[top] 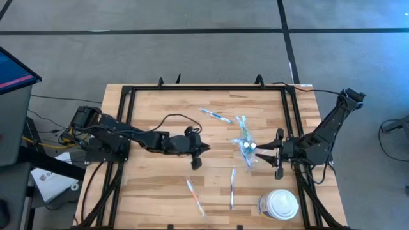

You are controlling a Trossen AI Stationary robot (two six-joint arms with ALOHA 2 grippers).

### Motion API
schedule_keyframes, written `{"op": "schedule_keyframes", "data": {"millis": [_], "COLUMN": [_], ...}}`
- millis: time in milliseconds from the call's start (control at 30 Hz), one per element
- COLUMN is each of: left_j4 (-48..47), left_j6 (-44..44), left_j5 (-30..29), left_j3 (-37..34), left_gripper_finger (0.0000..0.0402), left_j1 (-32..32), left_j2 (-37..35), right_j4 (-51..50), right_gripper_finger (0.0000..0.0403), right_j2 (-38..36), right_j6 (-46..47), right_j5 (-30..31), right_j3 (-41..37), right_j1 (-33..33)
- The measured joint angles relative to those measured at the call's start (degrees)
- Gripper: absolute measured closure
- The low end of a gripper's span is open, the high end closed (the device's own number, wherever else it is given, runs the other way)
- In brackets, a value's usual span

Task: Pick & Place toothbrushing station
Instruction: Put the green toothbrush into the transparent organizer

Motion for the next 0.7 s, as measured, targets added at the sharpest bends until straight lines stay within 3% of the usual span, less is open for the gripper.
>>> {"op": "schedule_keyframes", "data": {"millis": [200, 400, 700], "left_j4": [-12.8, -18.9, -24.5], "left_j6": [-9.6, -19.7, -24.8], "left_j5": [3.9, 7.2, 7.1], "left_j3": [0.0, 0.0, 0.0], "left_gripper_finger": [0.0367, 0.0367, 0.0341], "left_j1": [0.0, 1.4, 5.4], "left_j2": [-1.6, -1.0, -1.0], "right_j4": [-1.1, -1.5, -2.3], "right_gripper_finger": [0.028, 0.028, 0.028], "right_j2": [0.0, 0.0, 1.2], "right_j6": [-0.1, 0.0, 1.1], "right_j5": [-0.1, -1.0, -1.6], "right_j3": [0.0, 0.0, 0.0], "right_j1": [-1.3, -2.7, -2.6]}}
